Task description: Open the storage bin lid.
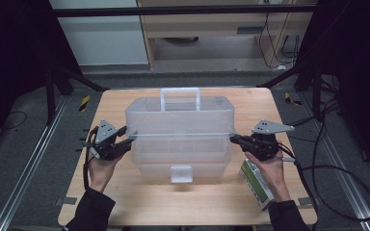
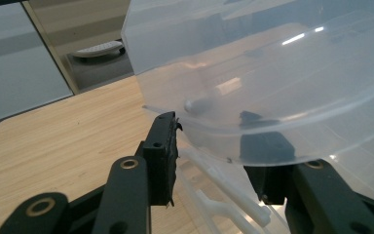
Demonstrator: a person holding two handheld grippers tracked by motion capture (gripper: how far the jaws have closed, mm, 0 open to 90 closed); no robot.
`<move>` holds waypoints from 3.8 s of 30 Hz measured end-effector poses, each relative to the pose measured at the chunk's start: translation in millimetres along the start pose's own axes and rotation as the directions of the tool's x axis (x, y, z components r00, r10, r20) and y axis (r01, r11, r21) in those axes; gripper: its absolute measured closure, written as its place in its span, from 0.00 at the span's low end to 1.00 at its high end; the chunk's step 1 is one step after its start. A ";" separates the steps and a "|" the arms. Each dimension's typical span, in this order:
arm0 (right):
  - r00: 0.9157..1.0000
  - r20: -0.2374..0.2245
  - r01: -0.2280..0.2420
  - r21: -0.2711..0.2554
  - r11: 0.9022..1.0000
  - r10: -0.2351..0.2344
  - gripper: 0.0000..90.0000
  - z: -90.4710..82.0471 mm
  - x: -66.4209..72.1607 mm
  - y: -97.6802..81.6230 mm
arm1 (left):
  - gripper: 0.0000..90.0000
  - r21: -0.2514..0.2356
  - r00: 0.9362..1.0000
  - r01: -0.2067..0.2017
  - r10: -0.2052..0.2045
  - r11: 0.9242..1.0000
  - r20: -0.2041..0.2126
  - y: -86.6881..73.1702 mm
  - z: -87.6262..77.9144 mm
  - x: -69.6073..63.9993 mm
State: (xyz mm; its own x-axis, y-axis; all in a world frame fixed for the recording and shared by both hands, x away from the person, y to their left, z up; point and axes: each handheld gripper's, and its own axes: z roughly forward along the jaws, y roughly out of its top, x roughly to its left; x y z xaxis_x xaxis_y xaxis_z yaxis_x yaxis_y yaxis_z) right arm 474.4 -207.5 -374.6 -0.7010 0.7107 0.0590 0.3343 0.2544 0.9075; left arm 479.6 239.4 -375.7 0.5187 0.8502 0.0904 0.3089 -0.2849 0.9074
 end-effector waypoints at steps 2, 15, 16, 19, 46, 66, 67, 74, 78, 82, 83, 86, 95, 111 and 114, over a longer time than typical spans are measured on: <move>1.000 -0.001 0.000 0.000 1.000 0.000 1.00 0.2 0.1 0.0 | 0.64 -0.001 1.000 -0.001 0.001 1.000 -0.002 0.4 0.8 0.4; 1.000 0.022 -0.007 0.039 0.999 0.006 0.98 1.0 1.3 -2.0 | 0.69 0.010 1.000 0.000 0.000 1.000 -0.015 1.0 -1.2 0.9; 1.000 0.029 -0.001 0.049 0.999 -0.001 0.97 1.0 1.7 -2.8 | 0.69 0.009 1.000 0.001 0.000 1.000 -0.015 0.9 -1.3 1.0; 0.999 0.035 -0.014 0.077 0.997 0.012 0.96 1.8 1.4 -6.9 | 0.70 0.009 1.000 0.005 -0.005 1.000 -0.012 0.8 -2.2 1.6; 0.997 0.061 -0.053 0.220 0.974 0.041 0.85 20.5 0.1 -29.2 | 0.72 0.007 1.000 -0.001 0.001 1.000 -0.005 0.6 -3.3 3.6; 0.997 0.059 -0.060 0.221 0.973 0.048 0.88 22.9 1.9 -30.7 | 0.74 0.013 1.000 0.011 -0.011 1.000 -0.008 8.0 -2.8 7.0; 0.997 0.059 -0.061 0.222 0.973 0.049 0.88 22.8 2.1 -30.6 | 0.74 0.012 1.000 0.013 -0.013 1.000 -0.008 8.8 -2.6 7.5; 0.997 0.061 -0.058 0.222 0.973 0.046 0.88 22.8 2.5 -30.6 | 0.75 0.014 1.000 0.015 -0.015 1.000 -0.024 17.8 -1.4 8.5; 0.997 0.063 -0.058 0.222 0.973 0.045 0.88 22.7 2.8 -30.6 | 0.76 0.018 0.999 0.031 -0.030 0.999 -0.028 24.5 0.0 10.9; 0.997 0.063 -0.059 0.223 0.973 0.046 0.88 22.7 2.6 -30.6 | 0.77 0.017 0.999 0.029 -0.029 0.999 -0.034 31.4 2.1 12.8; 0.997 0.063 -0.061 0.223 0.973 0.048 0.88 22.7 2.5 -30.7 | 0.77 0.015 0.999 0.030 -0.029 0.999 -0.036 32.8 2.6 13.2; 0.997 0.062 -0.061 0.222 0.973 0.048 0.88 22.6 2.3 -30.8 | 0.77 0.014 0.999 0.030 -0.029 0.999 -0.036 36.3 3.6 15.0; 0.997 0.062 -0.058 0.222 0.973 0.045 0.88 22.5 2.5 -30.8 | 0.78 0.000 0.998 0.045 -0.045 0.999 -0.041 45.1 7.6 19.8; 0.997 0.066 -0.059 0.222 0.973 0.045 0.88 22.5 3.0 -31.0 | 0.82 -0.010 0.996 0.047 -0.048 0.999 -0.072 60.0 18.0 26.2; 0.997 0.066 -0.058 0.222 0.973 0.044 0.88 22.5 3.0 -31.0 | 0.83 -0.007 0.996 0.043 -0.043 0.999 -0.075 62.3 19.7 27.7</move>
State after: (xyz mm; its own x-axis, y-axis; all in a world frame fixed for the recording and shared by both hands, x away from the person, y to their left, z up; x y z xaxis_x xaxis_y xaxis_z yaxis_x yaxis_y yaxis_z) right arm 476.1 -198.5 -411.9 -0.6424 0.7630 0.0716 0.5057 0.3519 0.7877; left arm 528.9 236.5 -324.8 0.4437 0.8925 0.0818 0.3254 -0.2454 0.9132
